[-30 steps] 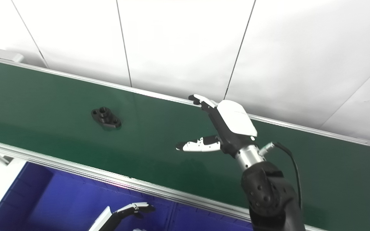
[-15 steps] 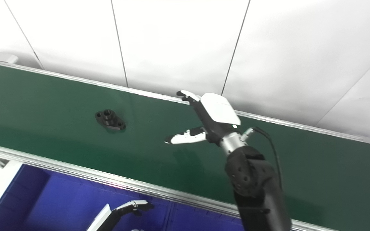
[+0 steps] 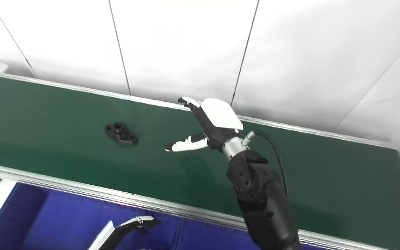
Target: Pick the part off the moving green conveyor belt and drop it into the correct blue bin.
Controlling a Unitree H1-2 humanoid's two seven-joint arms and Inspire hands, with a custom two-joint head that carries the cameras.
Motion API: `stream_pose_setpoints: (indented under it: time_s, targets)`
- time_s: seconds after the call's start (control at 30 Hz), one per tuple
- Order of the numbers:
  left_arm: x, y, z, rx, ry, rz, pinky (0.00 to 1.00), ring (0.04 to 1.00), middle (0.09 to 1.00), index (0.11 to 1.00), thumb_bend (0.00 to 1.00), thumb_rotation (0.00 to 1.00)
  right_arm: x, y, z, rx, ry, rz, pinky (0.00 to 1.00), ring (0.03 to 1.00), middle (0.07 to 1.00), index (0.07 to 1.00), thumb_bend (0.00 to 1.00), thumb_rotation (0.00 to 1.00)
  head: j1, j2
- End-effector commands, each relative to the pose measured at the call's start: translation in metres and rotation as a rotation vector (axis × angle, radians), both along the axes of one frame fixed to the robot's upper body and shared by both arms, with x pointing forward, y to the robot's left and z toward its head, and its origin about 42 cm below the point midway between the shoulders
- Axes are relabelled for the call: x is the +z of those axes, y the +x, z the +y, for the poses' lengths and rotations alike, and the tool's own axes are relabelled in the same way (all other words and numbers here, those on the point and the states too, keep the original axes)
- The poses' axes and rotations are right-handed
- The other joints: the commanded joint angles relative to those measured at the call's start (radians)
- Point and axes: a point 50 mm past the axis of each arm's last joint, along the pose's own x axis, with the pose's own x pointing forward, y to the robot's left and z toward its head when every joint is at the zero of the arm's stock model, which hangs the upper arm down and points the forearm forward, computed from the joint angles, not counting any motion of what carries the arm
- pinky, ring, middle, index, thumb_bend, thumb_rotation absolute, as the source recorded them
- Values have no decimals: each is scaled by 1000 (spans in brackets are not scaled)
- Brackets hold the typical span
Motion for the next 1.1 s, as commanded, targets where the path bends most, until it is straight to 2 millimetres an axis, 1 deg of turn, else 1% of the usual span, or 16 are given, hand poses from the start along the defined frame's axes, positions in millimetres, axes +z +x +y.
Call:
stream_pose_setpoints:
  time_s: [0.0, 0.23, 0.57, 0.77, 1.07]
  targets:
    - [4, 2, 5, 3, -21, -12, 637, 740, 800, 744, 709, 441, 24, 8, 12, 13, 21, -91, 711, 822, 853, 895, 788, 491, 2, 1]
    - [3, 3, 1, 6, -31, -11, 638, 743, 799, 743, 713, 452, 23, 17, 27, 37, -6, -96, 711, 808, 849, 893, 783, 486, 9, -1]
    - [1, 3, -4, 6, -27, -20, 640, 743, 796, 743, 707, 453, 12, 31, 50, 45, -34, -62, 702, 800, 841, 886, 790, 471, 17, -9]
    - [1, 2, -5, 9, -33, -12, 642, 742, 793, 742, 719, 471, 7, 41, 61, 37, -68, -52, 702, 817, 851, 881, 800, 475, 24, -6]
    - [1, 2, -6, 9, -37, -15, 643, 744, 794, 745, 712, 456, 5, 55, 78, 36, -131, -22, 716, 824, 859, 898, 810, 476, 32, -3]
